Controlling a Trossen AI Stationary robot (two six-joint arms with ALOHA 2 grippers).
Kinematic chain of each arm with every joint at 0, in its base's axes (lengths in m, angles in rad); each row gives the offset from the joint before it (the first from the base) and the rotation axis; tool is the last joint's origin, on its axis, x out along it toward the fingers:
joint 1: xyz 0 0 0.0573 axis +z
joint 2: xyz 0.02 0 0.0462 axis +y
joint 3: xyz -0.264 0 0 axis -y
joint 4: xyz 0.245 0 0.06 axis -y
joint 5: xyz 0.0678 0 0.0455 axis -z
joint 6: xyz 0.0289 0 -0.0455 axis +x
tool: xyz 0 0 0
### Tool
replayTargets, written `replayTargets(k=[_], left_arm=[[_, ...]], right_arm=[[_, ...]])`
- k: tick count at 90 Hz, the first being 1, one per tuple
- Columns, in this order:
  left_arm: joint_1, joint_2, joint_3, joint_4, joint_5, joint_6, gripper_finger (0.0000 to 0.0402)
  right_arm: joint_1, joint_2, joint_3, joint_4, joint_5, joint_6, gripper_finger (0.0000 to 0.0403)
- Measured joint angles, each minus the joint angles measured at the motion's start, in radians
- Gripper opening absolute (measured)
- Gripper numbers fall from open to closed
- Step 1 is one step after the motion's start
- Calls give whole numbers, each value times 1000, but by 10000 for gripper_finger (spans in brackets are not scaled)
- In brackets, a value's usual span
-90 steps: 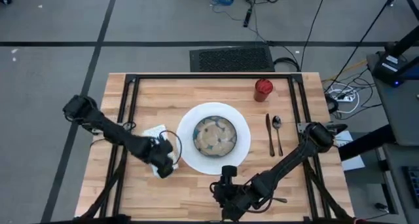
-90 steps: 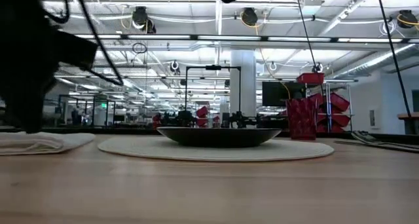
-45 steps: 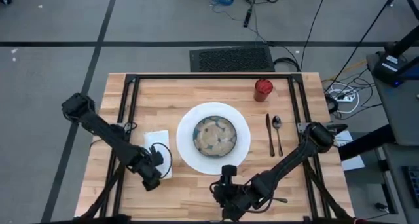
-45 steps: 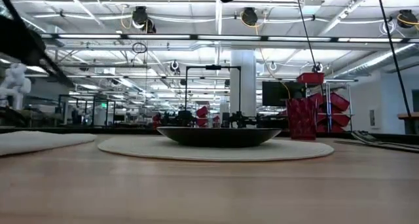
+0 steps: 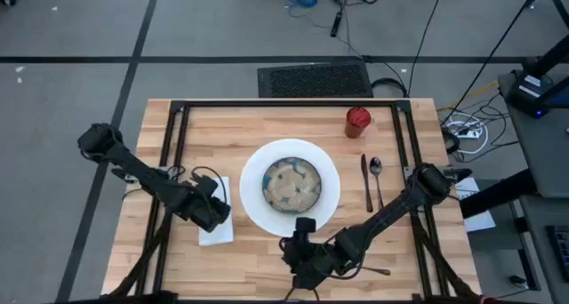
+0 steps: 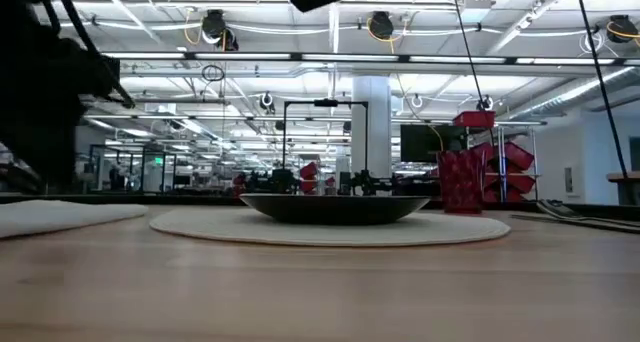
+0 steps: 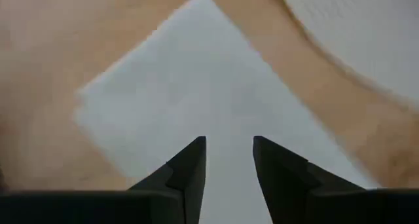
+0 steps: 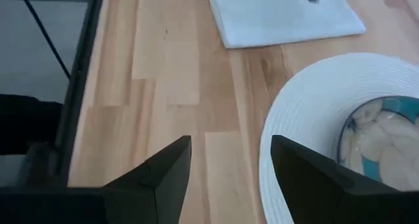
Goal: Set table place
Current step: Fold the white table napkin
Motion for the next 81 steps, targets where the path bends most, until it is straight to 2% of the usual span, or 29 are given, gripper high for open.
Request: replayTargets(k=[7,15,29,46,69,81], left_arm=[[11,35,-36,47,-11,-36,114],[20,62,-60,30,-45,-134,114],[25,92,-96,15,-150,-304,114],[94,115,-130,14,-191,-267,114],[197,124,-181,23,-340,-241,114],[254,124,-193,84,-410,-156,114]], right_arm=[[4,0,0,22,0,-17,199],[10,0,0,29,0,-24,199],[16,0,0,28,0,-25,199],[16,0,0,28,-1,-25,199],[16,1,0,27,-1,-25,199],[16,0,0,27,-1,-25,199]])
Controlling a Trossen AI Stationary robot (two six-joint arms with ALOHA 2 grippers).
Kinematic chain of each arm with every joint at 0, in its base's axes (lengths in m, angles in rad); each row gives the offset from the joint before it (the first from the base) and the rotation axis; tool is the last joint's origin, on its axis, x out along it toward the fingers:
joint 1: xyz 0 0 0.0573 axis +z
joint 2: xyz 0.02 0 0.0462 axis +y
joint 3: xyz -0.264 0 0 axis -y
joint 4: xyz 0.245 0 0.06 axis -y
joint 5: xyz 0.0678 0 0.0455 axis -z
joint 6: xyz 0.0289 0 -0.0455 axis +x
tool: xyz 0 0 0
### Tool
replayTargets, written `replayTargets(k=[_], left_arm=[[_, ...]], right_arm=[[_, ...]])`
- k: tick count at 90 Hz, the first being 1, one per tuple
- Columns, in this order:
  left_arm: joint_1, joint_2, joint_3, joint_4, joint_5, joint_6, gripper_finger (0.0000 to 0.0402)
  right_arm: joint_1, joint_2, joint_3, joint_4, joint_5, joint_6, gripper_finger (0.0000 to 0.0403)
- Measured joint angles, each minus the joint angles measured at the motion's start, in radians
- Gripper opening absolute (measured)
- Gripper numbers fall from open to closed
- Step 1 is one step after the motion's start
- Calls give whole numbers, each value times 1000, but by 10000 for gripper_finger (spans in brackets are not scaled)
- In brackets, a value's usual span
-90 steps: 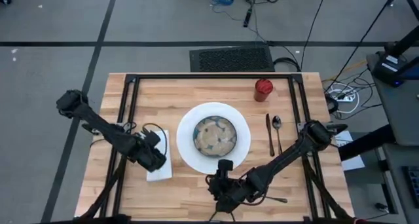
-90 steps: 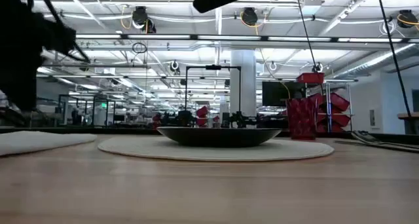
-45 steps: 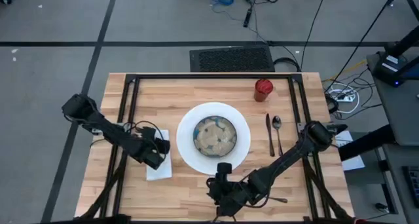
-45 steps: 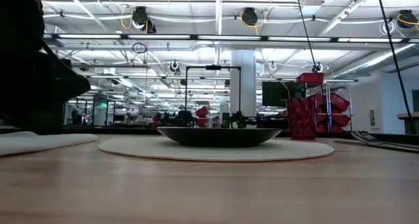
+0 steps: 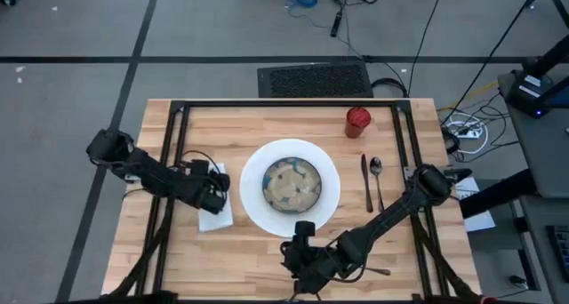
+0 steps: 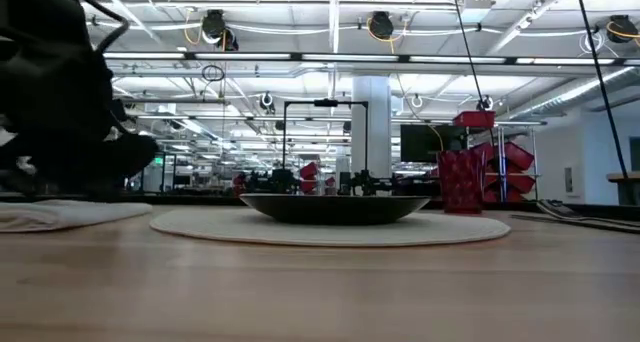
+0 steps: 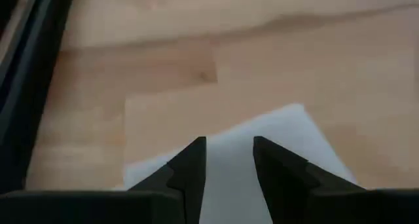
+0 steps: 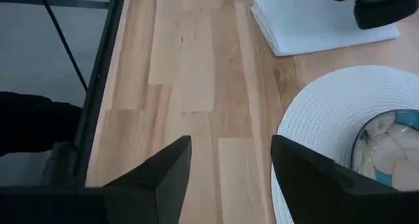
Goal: Set table place
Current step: Fold the white table napkin
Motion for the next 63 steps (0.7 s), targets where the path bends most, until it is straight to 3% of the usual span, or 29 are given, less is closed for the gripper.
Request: replayTargets(k=[14,34,48,63], left_arm=[[69,0,3,146,-11,229,114],[32,-37,129,84,58,355,114],[-129,-37,153,102,126,230,114],[-300,-24,153,100,52,25,114]], right_arm=[[-2,0,0,0,-2,-5,199],[-2,-1,0,-1,-4,-14,199],[7,-2,0,-14,-5,23,199],[22,-2,0,-17,-4,35,199]])
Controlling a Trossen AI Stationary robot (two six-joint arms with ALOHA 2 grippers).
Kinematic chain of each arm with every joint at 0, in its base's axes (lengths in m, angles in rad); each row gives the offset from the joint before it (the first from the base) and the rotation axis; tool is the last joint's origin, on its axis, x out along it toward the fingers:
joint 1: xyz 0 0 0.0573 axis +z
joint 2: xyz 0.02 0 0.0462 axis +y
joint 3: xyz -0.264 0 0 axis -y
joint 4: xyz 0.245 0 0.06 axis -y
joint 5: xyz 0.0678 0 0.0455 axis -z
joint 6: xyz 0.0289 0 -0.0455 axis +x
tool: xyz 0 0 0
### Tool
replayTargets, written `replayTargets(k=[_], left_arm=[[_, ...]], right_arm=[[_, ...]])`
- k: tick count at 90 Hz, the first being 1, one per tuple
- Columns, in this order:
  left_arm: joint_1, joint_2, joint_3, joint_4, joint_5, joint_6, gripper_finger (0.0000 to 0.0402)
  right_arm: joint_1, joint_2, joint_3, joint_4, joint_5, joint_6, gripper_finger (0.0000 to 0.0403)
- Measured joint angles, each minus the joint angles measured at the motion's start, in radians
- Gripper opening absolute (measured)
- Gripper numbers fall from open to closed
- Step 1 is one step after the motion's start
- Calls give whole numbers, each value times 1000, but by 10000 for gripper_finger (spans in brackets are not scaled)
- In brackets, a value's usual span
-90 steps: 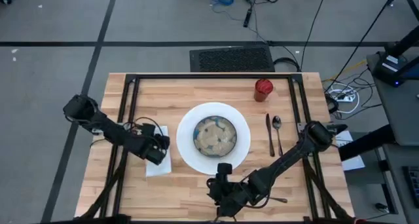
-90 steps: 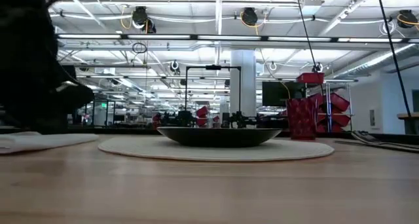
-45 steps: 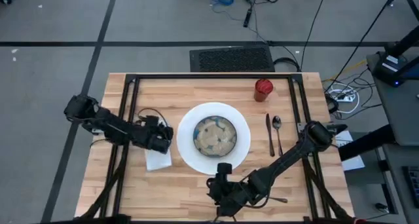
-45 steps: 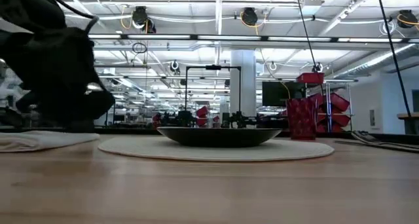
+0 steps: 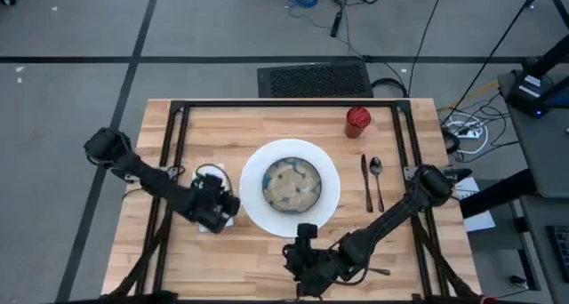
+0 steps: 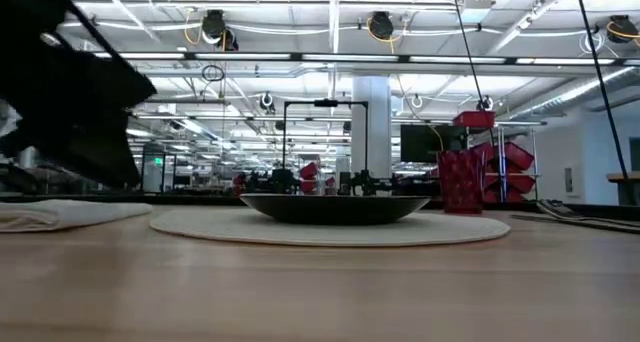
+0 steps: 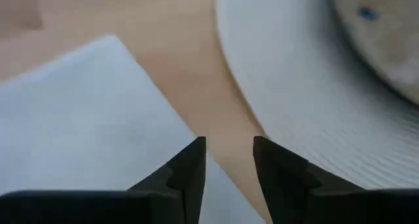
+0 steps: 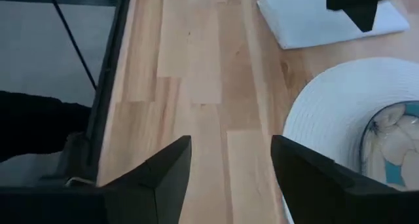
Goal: Set table place
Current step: Fold the white table napkin
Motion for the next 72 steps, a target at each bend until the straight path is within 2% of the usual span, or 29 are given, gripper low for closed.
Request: replayTargets(k=[8,19,25,41,53,61,72], left_arm=[[-48,39,0,23,-4,-43,114],[-84,121,0,87,66,-45,114],[-103,158,1,95,62,-46,114],[-156,182,23,82,65,-86,114],[-178,157,51,9,153,15,114],[-186,144,77,-87,214,30,114],[-186,124,102,-148,204,41,114]], right_arm=[[-2,0,0,0,2,2,199],[-3,-1,0,3,6,2,199],[-2,-1,0,3,5,-1,199],[-10,-2,0,3,4,-15,199],[-19,-2,0,2,4,-20,199],[-23,-2,0,2,1,-21,199],[-23,-2,0,3,0,-21,199]])
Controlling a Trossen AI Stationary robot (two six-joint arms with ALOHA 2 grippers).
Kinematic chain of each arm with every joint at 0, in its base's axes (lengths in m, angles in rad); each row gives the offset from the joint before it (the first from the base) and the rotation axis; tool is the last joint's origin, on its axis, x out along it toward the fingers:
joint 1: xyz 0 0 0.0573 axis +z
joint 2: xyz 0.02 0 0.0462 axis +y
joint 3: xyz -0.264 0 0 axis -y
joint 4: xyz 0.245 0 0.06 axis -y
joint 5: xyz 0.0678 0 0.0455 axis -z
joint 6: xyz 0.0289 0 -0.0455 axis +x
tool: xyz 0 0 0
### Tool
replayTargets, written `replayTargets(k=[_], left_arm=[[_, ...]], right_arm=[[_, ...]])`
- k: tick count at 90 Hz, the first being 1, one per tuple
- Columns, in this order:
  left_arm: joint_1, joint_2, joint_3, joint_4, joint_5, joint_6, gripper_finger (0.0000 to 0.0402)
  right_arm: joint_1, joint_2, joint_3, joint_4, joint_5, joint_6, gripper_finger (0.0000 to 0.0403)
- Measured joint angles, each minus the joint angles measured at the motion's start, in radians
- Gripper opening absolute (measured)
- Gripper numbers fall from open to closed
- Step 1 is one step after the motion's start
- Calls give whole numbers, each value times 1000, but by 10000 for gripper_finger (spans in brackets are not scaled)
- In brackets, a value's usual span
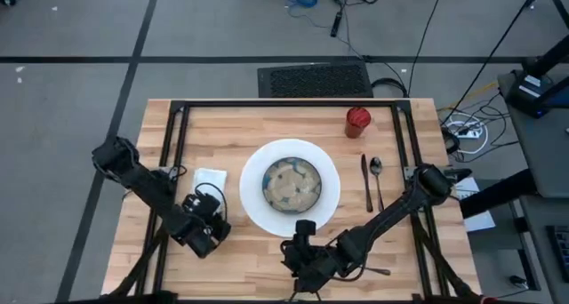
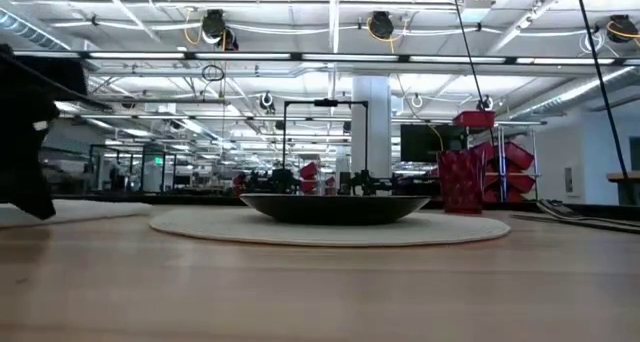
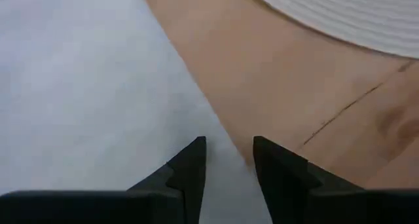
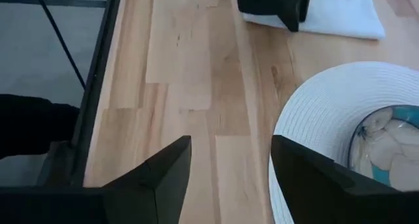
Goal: Set table place
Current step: Fold the white table napkin
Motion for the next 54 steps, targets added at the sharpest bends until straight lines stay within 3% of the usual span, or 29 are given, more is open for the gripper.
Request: replayTargets(k=[18,35,54], left_arm=[[3,-63,8,-54,-78,-35,114],[84,-120,-17,-282,-2,-254,114],[225,-127,-170,-81,33,-223,114]], right_arm=[[-4,0,0,10,-2,-3,199],[-12,0,0,13,-2,-10,199],[-19,0,0,50,-1,-52,199]])
